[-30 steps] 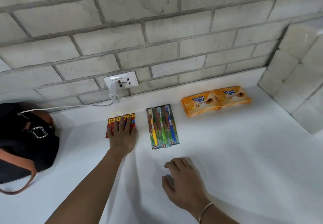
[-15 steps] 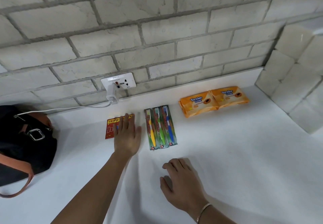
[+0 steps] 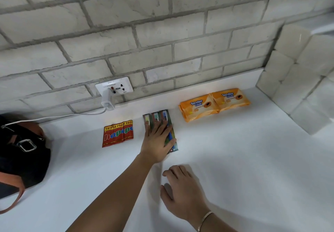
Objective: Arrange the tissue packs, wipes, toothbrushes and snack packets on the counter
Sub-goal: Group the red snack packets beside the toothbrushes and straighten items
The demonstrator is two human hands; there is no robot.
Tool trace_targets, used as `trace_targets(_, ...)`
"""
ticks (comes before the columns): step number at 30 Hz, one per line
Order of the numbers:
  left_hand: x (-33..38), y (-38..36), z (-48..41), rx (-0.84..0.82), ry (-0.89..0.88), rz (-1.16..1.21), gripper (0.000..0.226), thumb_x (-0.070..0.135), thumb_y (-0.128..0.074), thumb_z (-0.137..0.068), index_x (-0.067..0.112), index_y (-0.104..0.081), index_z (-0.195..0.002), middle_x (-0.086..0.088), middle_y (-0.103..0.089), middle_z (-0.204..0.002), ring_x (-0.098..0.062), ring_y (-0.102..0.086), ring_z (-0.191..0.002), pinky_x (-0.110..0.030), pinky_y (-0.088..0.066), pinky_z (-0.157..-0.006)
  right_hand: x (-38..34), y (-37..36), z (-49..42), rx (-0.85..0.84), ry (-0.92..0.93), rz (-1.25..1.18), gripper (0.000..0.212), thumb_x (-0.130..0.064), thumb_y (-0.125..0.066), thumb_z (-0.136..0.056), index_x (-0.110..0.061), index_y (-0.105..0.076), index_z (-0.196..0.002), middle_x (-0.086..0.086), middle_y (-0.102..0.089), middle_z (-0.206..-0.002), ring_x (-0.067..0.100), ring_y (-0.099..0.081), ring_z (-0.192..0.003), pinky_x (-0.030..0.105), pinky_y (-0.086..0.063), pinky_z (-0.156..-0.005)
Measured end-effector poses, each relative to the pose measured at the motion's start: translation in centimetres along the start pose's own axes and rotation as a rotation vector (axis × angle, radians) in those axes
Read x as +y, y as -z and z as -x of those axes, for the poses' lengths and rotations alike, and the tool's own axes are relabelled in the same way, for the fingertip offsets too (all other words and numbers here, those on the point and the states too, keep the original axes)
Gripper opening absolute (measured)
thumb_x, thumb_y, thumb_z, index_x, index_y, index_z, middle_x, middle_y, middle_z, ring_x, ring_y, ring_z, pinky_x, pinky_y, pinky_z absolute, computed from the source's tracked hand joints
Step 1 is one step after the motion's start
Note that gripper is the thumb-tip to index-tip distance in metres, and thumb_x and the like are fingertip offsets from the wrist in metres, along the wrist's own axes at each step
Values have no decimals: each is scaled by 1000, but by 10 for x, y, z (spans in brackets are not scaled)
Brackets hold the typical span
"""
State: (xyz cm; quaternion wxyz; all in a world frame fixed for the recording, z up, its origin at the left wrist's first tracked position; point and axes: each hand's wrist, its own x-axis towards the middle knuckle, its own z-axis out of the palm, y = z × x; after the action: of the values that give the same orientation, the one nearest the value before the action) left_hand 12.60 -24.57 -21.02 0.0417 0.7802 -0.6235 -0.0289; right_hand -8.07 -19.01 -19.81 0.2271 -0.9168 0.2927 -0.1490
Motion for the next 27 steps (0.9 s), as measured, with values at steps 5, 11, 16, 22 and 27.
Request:
trace_targets(5, 2, 0, 0, 5, 14, 21, 97, 80, 15, -85, 34, -18, -164, 5, -12, -173, -20, -3, -160, -54, 2, -128, -2, 2, -1, -12, -10, 2, 42, -50, -43, -91, -23, -64, -116, -8, -60, -111, 16, -54, -106, 31, -50, -95)
trace_targets(11, 4, 0, -2, -10, 24, 18, 100, 82, 19, -81, 36, -15, -164, 6, -10, -173, -20, -2, -160, -53, 3, -128, -3, 5, -1, -34, -16, -6, 49, -55, -40, -91, -22, -63, -117, -7, -61, -115, 16, -54, -109, 30, -49, -99)
trace_targets(16, 3, 0, -1, -12, 18, 26, 101, 84, 19, -80, 37, -14, -164, 6, -9, -174, -21, -3, -160, -53, 3, -128, -4, 6, -2, -38, -14, -10, 53, -57, -37, -91, -21, -64, -119, -6, -62, -116, 17, -55, -109, 31, -49, -100)
trace_targets(22, 1, -2, -2, -25, 14, 11, 101, 85, 19, -80, 35, -6, -164, 8, -4, -173, -19, 1, -160, -54, 4, -128, -2, 3, 0, 5, -3, -25, 45, -55, -44, -91, -22, -65, -114, -7, -62, -109, 15, -54, -103, 30, -51, -94)
trace_targets(27, 1, -2, -2, -23, 26, 31, 105, 86, 18, -79, 33, -13, -165, 9, -7, -173, -17, -1, -160, -53, 2, -128, 0, 1, 0, 12, 3, -32, 43, -54, -44, -92, -23, -63, -115, -7, -60, -109, 15, -53, -105, 29, -49, -95)
